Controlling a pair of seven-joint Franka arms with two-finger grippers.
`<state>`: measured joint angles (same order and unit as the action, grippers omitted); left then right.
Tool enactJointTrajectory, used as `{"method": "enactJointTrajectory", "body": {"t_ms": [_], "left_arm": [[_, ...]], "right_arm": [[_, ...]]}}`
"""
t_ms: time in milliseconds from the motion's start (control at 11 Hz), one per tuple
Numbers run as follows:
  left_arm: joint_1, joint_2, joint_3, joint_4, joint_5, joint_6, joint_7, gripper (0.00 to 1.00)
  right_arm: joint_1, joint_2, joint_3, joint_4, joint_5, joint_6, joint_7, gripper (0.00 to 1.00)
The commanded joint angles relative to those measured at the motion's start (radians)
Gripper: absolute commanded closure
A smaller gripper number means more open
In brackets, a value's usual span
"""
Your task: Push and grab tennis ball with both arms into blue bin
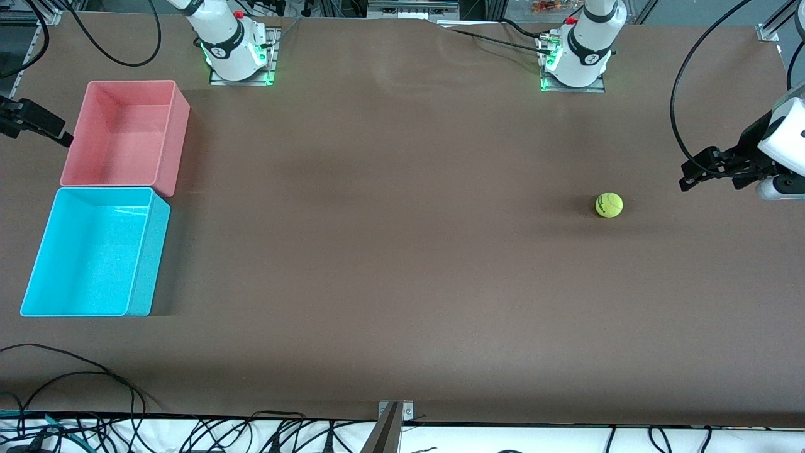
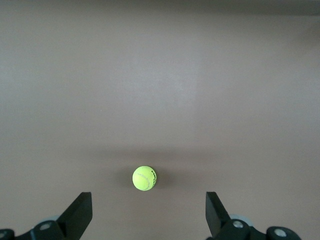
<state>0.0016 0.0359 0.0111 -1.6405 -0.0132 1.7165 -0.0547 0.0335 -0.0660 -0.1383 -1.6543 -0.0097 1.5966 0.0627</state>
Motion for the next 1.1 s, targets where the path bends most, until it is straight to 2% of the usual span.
{"method": "enactJointTrajectory", "body": {"t_ms": [0,730,1004], "left_arm": [[0.011,-0.021,-0.002,-0.016,-0.024,-0.005,0.015,0.00],[0.011,-0.017,-0.005,-0.018,-0.025,-0.011,0.013,0.00],[0.011,-0.014,-0.005,-0.018,-0.025,-0.011,0.013,0.00]], "right_arm": [[0.011,0.009,0.003,0.039,-0.021,-0.017,0.000,0.00],[0.022,0.011,0.011,0.050,-0.036,-0.027,-0.001,0.00],[0.020,0.008,0.005,0.077,-0.032,-0.070,-0.003,0.00]]}}
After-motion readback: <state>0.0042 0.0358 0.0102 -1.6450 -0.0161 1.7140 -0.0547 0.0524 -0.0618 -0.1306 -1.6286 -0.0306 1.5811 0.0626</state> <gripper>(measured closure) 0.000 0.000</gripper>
